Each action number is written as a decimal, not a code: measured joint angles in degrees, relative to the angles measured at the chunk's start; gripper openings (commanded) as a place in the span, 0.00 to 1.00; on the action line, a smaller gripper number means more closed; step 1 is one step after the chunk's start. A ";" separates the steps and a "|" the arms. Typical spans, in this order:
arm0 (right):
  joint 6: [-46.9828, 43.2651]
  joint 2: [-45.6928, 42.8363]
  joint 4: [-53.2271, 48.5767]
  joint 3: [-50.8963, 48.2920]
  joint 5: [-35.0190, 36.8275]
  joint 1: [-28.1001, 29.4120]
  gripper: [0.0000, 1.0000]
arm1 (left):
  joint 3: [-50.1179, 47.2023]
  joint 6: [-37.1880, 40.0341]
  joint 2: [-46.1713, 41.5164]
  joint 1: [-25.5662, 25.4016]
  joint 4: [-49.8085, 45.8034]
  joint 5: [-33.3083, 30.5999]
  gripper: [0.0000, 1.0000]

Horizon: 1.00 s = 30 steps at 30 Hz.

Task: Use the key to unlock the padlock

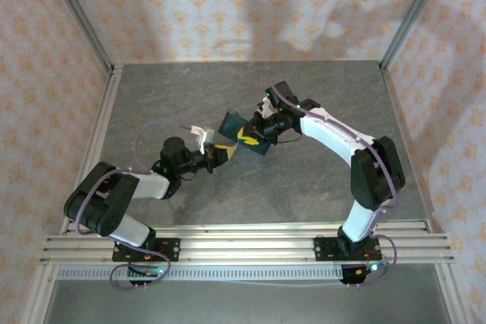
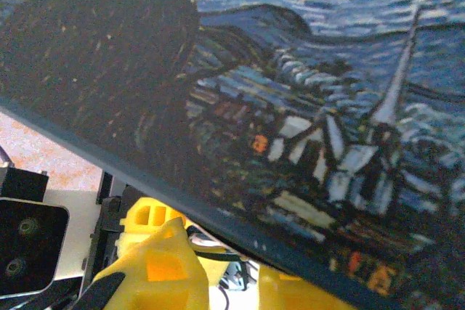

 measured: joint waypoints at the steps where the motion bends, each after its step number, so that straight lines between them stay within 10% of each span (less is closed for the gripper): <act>1: 0.00 0.00 0.02 0.00 -0.11 0.00 0.00 | 0.00 0.00 0.22 0.00 0.20 -0.15 0.00; 30: -0.02 0.00 0.00 0.00 -0.76 -1.07 0.00 | -0.76 0.04 -1.77 0.00 0.13 -0.59 0.00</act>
